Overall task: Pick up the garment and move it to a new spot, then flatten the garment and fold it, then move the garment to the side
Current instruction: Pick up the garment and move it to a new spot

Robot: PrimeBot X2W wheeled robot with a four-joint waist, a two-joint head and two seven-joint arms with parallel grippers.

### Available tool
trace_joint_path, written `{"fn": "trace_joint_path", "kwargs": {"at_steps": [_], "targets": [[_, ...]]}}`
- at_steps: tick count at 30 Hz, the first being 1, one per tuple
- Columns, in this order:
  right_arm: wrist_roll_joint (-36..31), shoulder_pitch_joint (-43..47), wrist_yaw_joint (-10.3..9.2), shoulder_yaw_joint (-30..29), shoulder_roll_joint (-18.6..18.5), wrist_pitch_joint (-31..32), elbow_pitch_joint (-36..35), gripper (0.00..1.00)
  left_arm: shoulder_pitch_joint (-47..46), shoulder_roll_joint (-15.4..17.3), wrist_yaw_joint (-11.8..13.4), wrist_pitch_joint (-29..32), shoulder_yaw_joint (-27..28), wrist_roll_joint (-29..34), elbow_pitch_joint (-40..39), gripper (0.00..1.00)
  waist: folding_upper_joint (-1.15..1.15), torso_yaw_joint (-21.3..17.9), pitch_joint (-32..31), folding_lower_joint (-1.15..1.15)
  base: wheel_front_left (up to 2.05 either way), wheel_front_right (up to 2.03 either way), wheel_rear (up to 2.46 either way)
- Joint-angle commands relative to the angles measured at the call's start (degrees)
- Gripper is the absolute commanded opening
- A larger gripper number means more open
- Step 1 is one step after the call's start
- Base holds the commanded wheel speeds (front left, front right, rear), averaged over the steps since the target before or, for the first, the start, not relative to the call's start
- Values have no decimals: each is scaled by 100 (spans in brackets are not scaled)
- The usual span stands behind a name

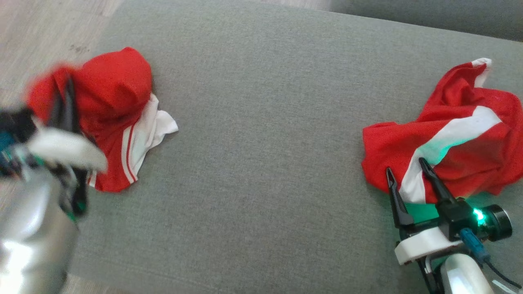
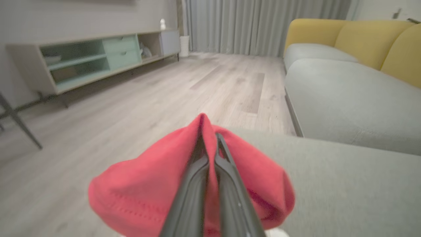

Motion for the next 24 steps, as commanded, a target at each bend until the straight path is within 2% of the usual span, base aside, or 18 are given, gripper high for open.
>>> {"fn": "trace_joint_path", "kwargs": {"at_steps": [1, 2, 4, 7, 8, 9, 10, 18, 24], "targets": [[-30, -104, -4, 142, -49, 1, -173, 100, -80, 204, 26, -130, 273, -58, -95, 37, 0, -31, 5, -1, 0, 0, 0], [-30, -108, -4, 142, -51, 1, -167, 100, 115, 110, 32, -215, 280, -95, -17, 100, 0, -53, -2, -1, 0, 0, 0], [-22, -108, -4, 144, -48, 1, -152, 100, 430, -28, 104, -373, 288, -43, 79, 100, 0, -104, -41, -1, 0, 0, 0], [0, -106, -4, 86, -28, 1, -167, 100, 822, -216, 345, -467, 452, 179, -140, 100, 0, -210, -130, -1, 0, 0, 0], [13, -105, -4, 59, -16, 1, -174, 100, 968, -296, 455, -471, 631, 291, -422, 100, 0, -251, -173, -1, 0, 0, 0], [45, -93, -4, 34, 15, 1, -173, 100, 1418, -524, 601, -474, 1016, 547, -1077, 100, 0, -364, -286, -1, 0, 0, 0], [65, -81, -4, 45, 33, 1, -165, 100, 1708, -676, 622, -475, 1210, 655, -1404, 100, 0, -450, -374, -1, 0, 0, 0], [486, 155, -4, 112, 98, 1, -244, 100, 3609, -1840, 477, -476, 2012, 1840, -3288, 100, 0, -1115, -986, -1, 0, 0, 0], [922, 425, -4, 340, 100, 1, -335, 100, 4296, -2066, 292, -477, 2077, 2490, -3755, 100, 0, -1654, -1354, -1, 0, 0, 0]]}}
